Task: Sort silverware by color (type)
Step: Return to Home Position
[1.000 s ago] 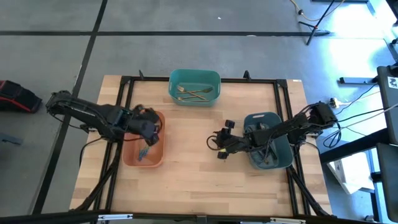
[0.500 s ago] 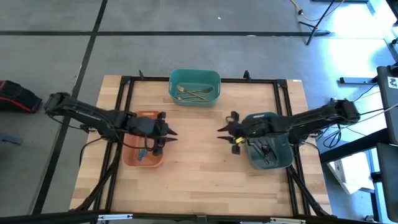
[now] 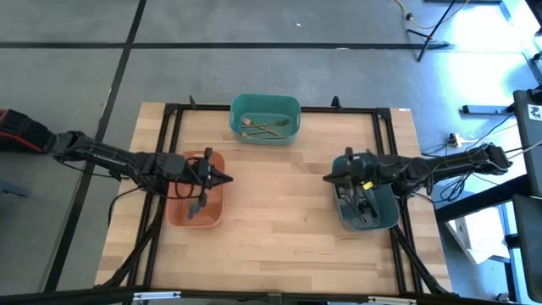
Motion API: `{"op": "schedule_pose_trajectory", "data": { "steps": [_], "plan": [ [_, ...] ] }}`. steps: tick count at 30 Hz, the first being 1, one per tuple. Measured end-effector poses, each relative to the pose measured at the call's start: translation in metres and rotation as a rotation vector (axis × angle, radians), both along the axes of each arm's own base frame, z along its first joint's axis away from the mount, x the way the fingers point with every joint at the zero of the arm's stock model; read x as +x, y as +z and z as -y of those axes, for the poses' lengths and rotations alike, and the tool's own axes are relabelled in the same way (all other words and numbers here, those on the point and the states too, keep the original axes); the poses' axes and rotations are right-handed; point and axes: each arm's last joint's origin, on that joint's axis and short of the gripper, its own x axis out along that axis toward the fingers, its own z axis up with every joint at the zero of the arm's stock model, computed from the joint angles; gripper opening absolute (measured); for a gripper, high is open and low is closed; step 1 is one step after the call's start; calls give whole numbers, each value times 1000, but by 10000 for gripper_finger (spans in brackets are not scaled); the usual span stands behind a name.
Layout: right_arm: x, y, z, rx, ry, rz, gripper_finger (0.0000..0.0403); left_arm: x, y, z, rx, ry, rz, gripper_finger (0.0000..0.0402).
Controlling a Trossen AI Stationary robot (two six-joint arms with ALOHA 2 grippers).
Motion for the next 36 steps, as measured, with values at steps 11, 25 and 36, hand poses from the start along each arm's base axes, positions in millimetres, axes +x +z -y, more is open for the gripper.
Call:
{"op": "schedule_pose_trajectory", "data": {
  "steps": [11,25,36],
  "plan": [
    [-32,-15,6,43,-57,129,3,-29,-29,-6,-16,35,117,2],
    [-36,-42,7,83,-65,192,1,-50,-57,-11,-23,108,203,1],
    [-37,-44,7,90,-66,179,1,-67,-53,-16,3,85,253,2]
  ]
}}
